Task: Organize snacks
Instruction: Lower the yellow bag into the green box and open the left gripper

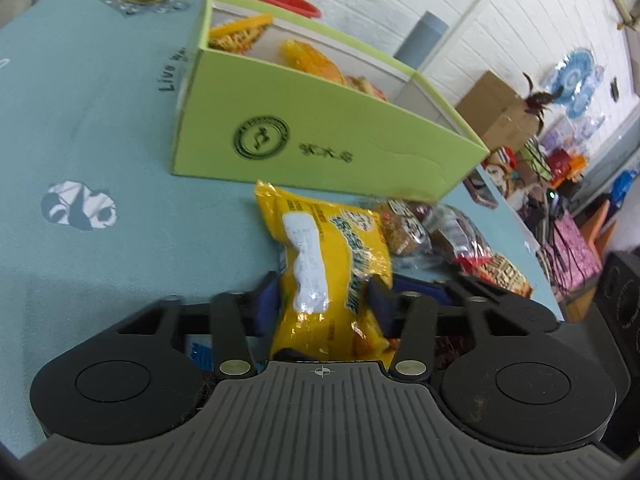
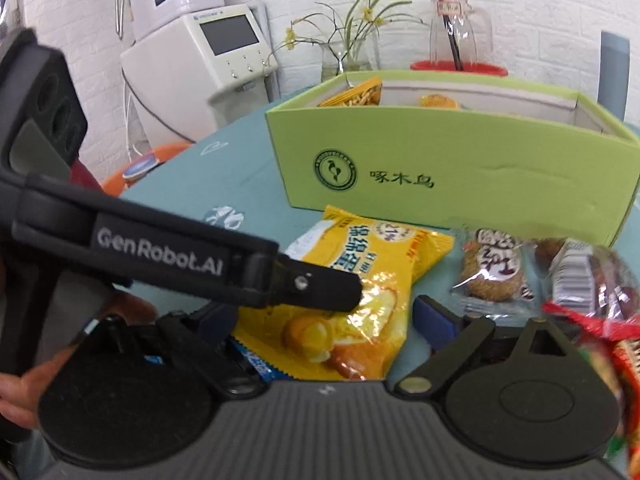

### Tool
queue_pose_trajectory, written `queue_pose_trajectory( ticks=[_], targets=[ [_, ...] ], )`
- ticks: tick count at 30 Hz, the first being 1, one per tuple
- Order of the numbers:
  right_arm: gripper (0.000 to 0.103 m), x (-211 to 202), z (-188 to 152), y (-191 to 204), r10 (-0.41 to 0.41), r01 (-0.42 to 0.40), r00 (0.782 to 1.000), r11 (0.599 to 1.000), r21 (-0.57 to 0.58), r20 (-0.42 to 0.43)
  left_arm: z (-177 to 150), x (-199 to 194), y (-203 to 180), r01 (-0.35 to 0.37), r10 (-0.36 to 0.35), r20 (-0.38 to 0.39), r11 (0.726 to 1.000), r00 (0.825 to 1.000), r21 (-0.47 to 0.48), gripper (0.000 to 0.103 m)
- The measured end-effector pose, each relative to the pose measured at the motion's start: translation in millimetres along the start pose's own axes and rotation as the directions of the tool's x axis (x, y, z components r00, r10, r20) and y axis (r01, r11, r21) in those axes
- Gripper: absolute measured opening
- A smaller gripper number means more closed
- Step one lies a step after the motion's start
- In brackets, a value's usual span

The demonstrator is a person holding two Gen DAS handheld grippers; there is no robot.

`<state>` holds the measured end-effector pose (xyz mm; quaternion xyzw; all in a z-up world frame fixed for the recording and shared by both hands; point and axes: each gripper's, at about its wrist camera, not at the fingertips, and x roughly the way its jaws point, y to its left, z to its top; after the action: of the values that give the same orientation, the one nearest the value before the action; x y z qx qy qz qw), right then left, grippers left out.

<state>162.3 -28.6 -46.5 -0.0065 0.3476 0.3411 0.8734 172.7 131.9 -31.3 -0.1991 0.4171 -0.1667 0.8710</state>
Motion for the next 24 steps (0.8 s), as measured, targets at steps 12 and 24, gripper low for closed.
queue_pose_trajectory(
  ticks=[12,24],
  targets=[
    [0.079,-60.6,52.3,12.4,-0.085,0.124,0.961,0.983,-0.135,0.264,62.9,-48.3,-60.4,0.032,-0.057,0.177,0.989,0.983,0.142,0.016],
    [0.080,2.3,130.1,-85.0,-0.135,0.148,0.976,0.987,-0.068,0.173,164.6,53.6,-59.9,-0.005,-0.012,0.110,0.989,0.994,0.151,0.020]
  ],
)
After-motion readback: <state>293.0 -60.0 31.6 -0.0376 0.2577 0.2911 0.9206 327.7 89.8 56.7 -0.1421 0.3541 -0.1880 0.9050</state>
